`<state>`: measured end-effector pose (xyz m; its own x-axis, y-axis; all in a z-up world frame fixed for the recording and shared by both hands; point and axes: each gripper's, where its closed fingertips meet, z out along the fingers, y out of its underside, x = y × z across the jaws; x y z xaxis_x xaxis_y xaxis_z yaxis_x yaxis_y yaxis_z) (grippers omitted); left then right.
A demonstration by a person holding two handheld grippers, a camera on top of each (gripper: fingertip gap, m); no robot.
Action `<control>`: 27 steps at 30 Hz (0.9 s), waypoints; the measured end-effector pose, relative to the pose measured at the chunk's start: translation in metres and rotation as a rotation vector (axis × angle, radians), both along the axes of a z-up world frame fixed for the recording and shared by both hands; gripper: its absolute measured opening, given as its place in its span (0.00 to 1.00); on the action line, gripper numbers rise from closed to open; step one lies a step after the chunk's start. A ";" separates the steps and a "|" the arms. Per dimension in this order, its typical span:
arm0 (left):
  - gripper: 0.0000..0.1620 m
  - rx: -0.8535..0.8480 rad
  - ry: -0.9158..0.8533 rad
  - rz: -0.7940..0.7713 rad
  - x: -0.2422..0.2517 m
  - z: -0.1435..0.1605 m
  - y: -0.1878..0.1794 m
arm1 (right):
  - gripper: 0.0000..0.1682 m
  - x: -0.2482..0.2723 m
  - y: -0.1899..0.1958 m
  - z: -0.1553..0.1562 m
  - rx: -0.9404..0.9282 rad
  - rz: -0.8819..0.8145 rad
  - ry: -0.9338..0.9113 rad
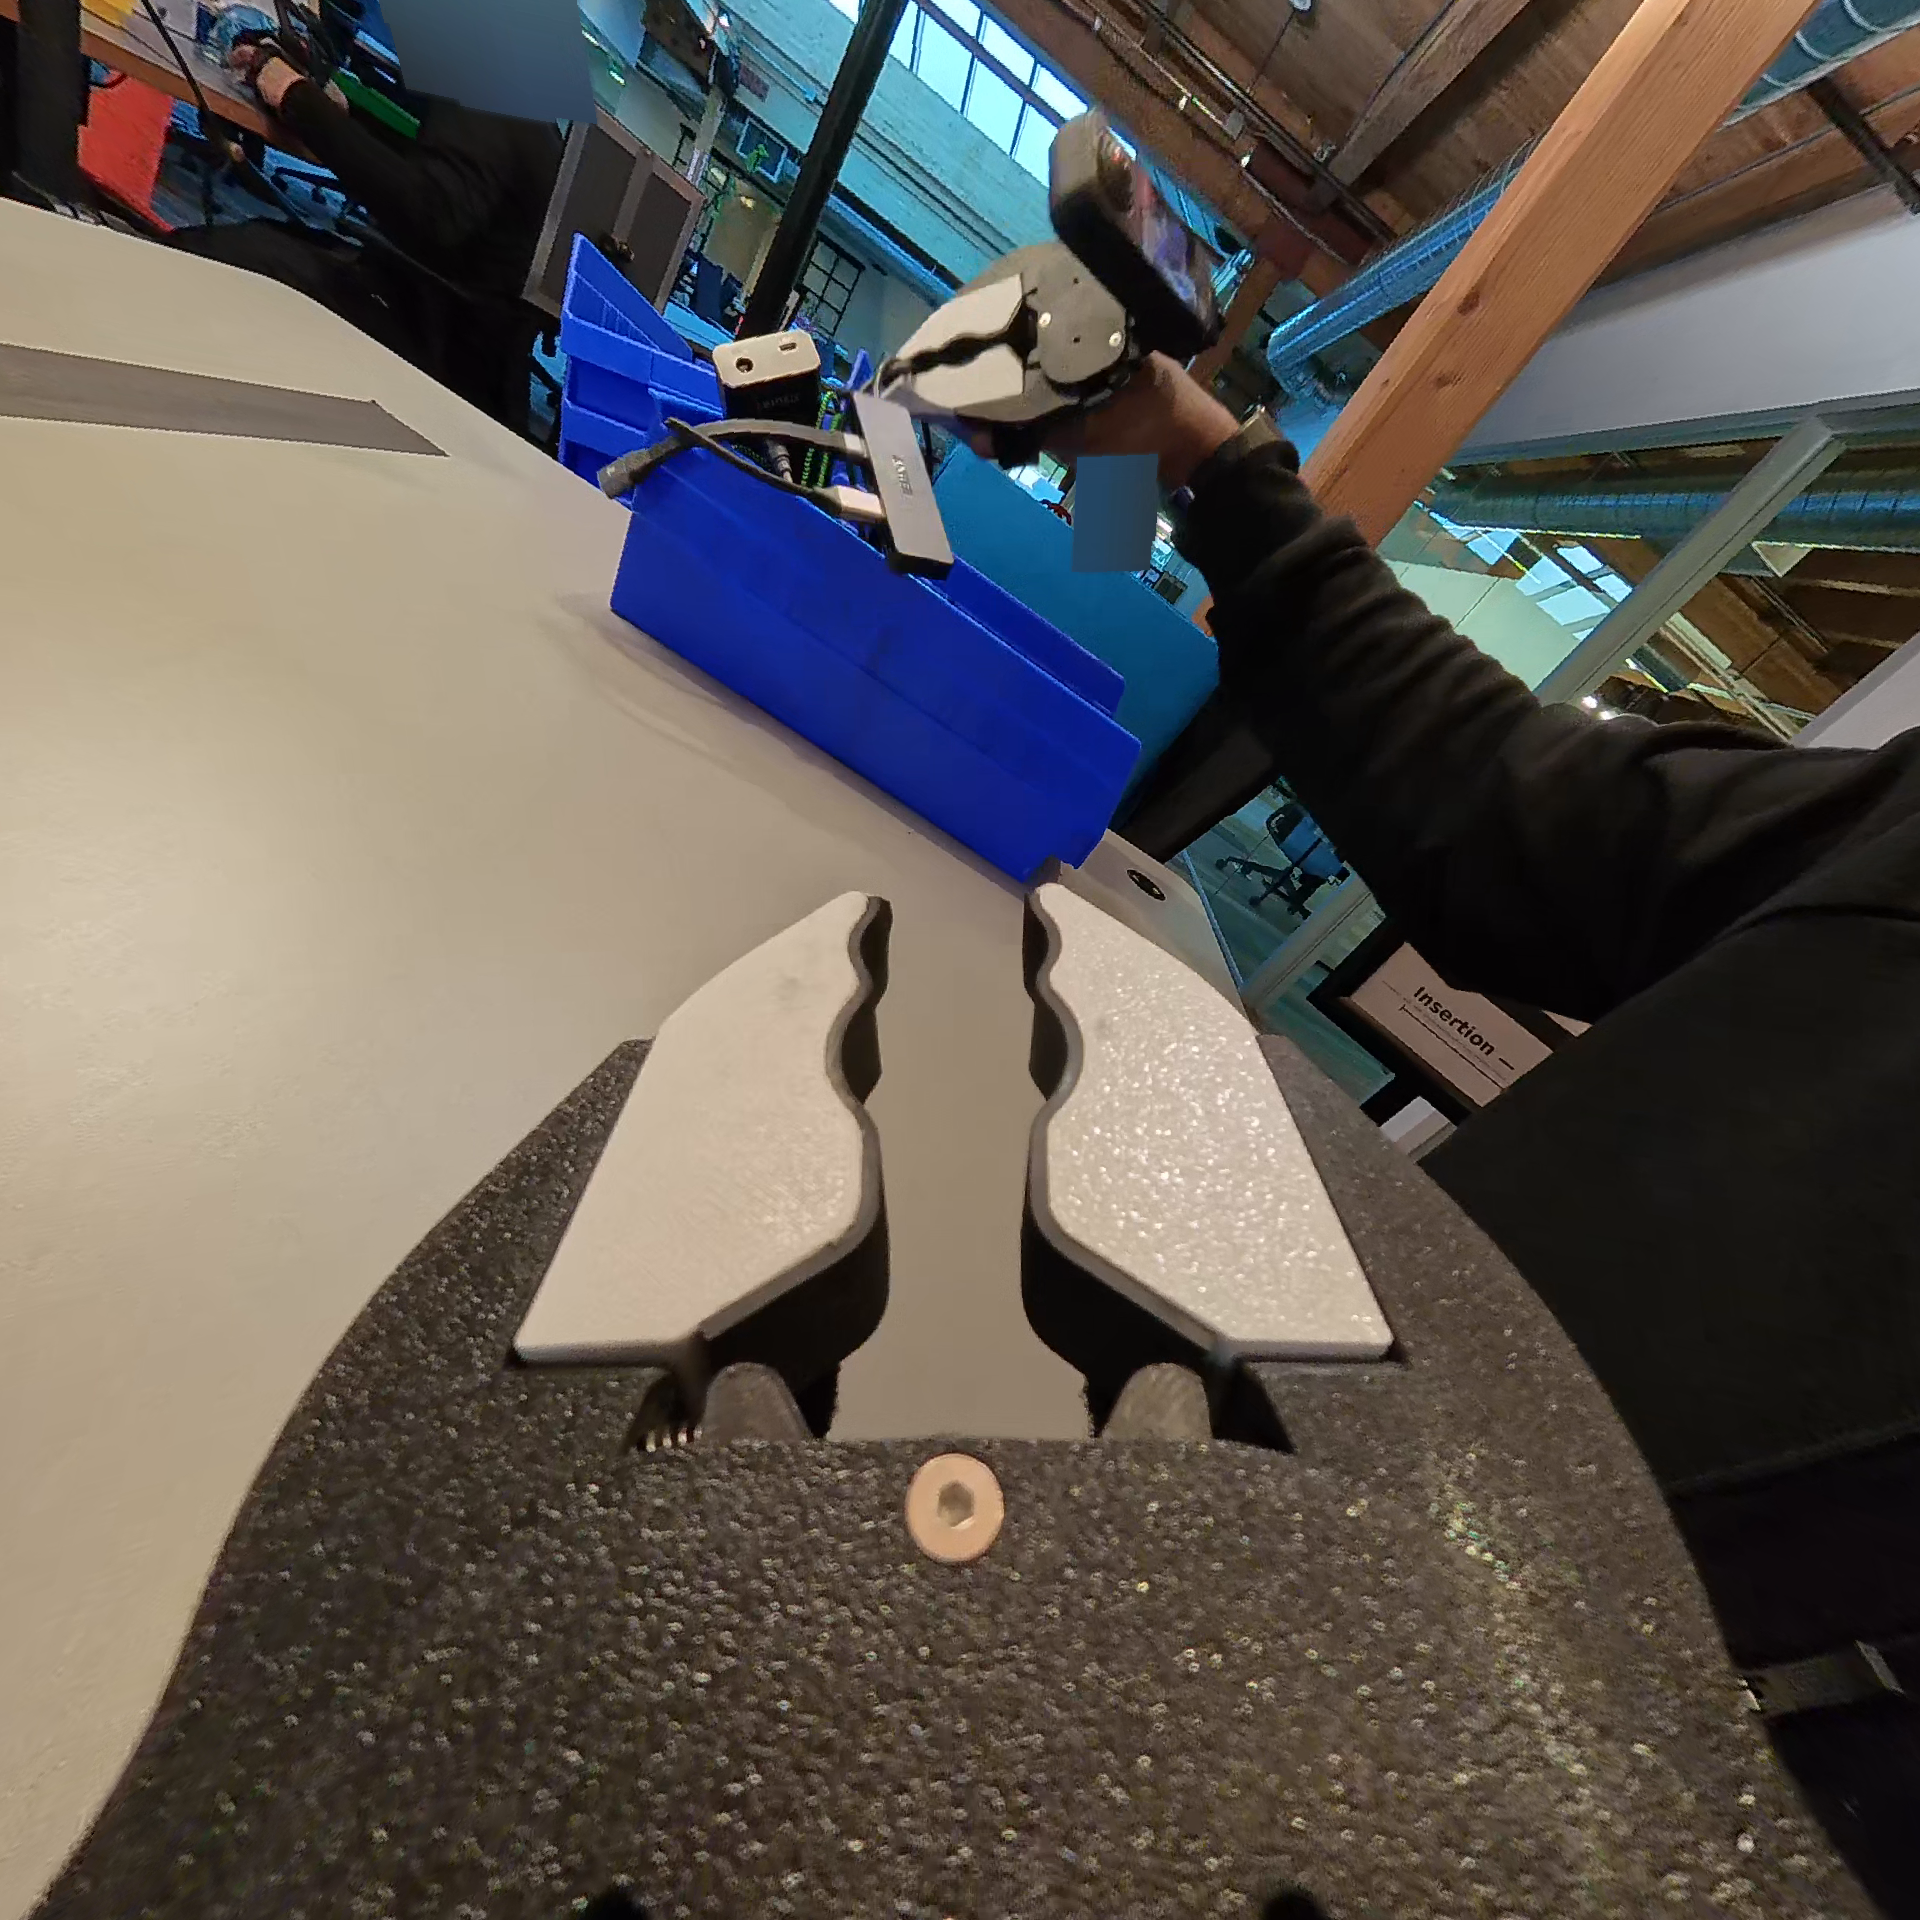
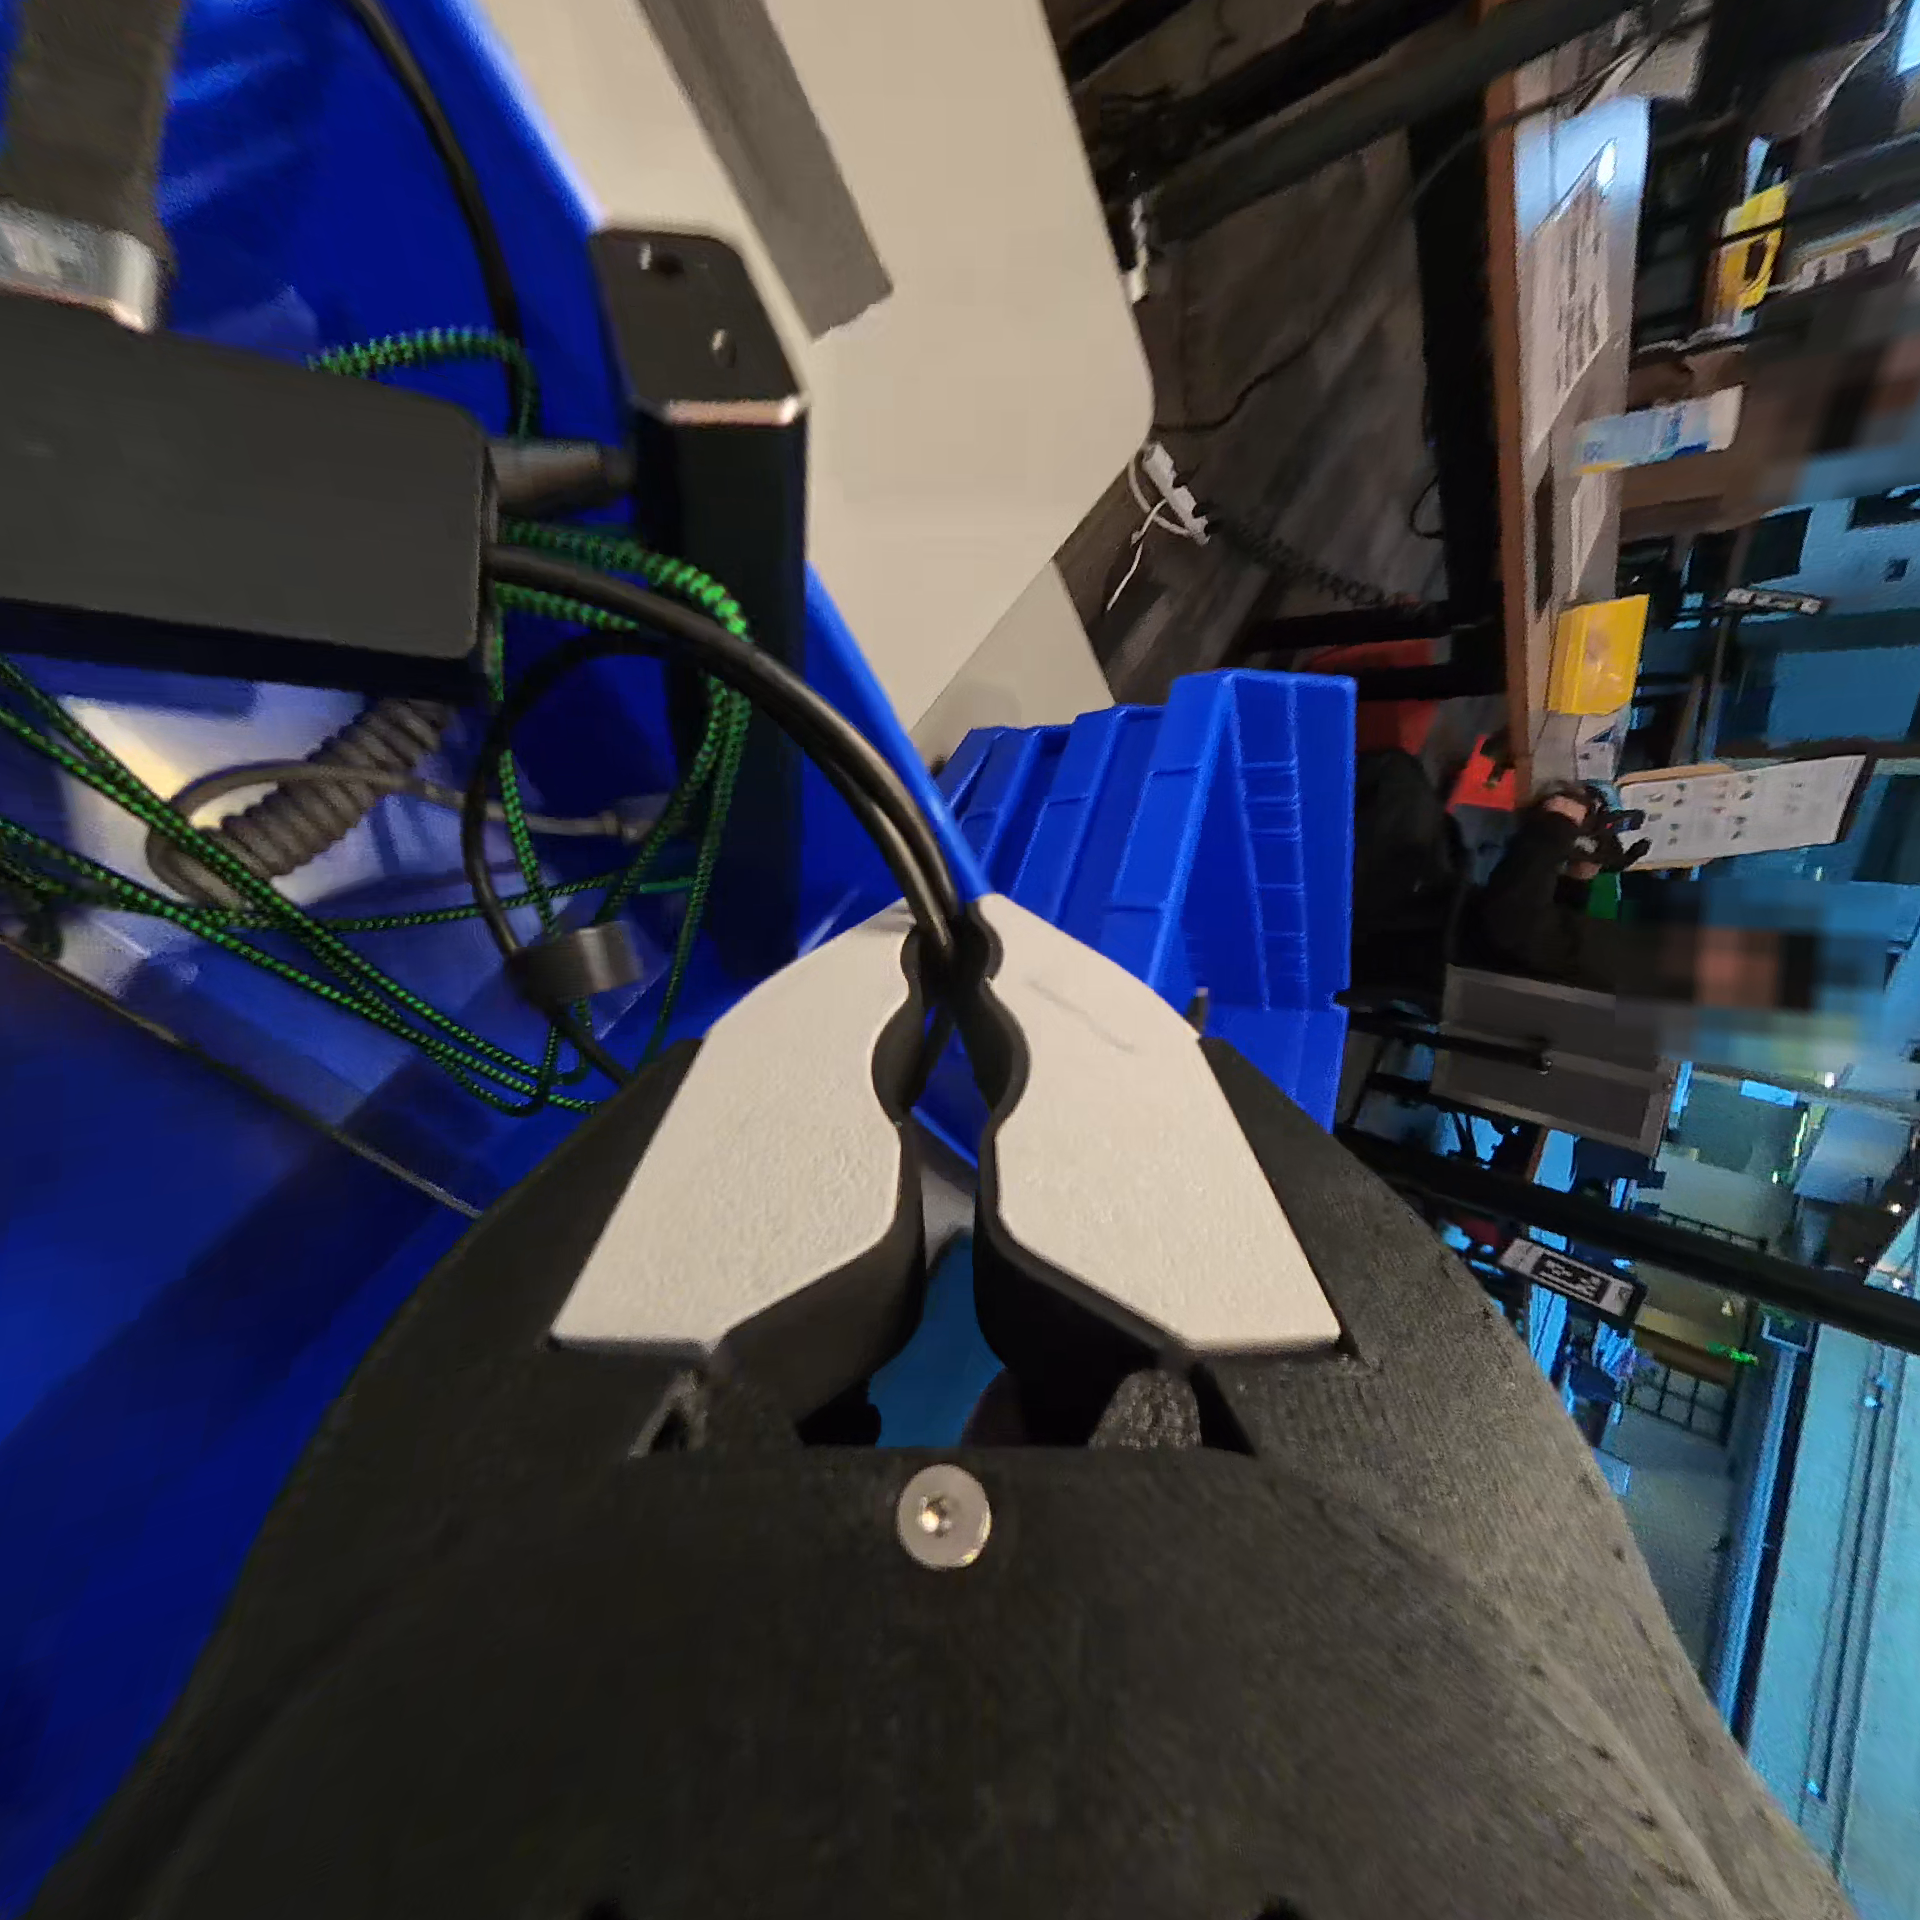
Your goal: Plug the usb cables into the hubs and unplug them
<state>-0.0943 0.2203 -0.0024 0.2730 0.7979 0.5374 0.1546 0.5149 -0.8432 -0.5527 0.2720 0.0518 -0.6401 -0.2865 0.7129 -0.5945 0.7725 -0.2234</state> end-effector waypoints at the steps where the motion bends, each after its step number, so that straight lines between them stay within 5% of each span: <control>1: 0.15 0.001 0.000 0.000 0.000 0.000 0.000 | 0.02 -0.003 0.005 -0.010 0.025 -0.015 0.005; 8: 0.15 0.007 0.000 -0.002 0.000 0.000 -0.001 | 0.09 -0.009 0.027 -0.076 0.212 -0.065 -0.046; 15: 0.15 0.007 0.003 -0.003 0.000 0.000 0.000 | 0.23 0.007 0.029 -0.045 0.105 -0.035 -0.269; 20: 0.15 0.008 0.000 -0.009 0.000 0.000 0.001 | 0.27 0.026 0.030 -0.014 -0.017 0.048 -0.239; 27: 0.15 0.003 -0.001 -0.005 -0.001 0.000 0.000 | 0.31 0.112 0.004 -0.046 0.011 0.442 -0.006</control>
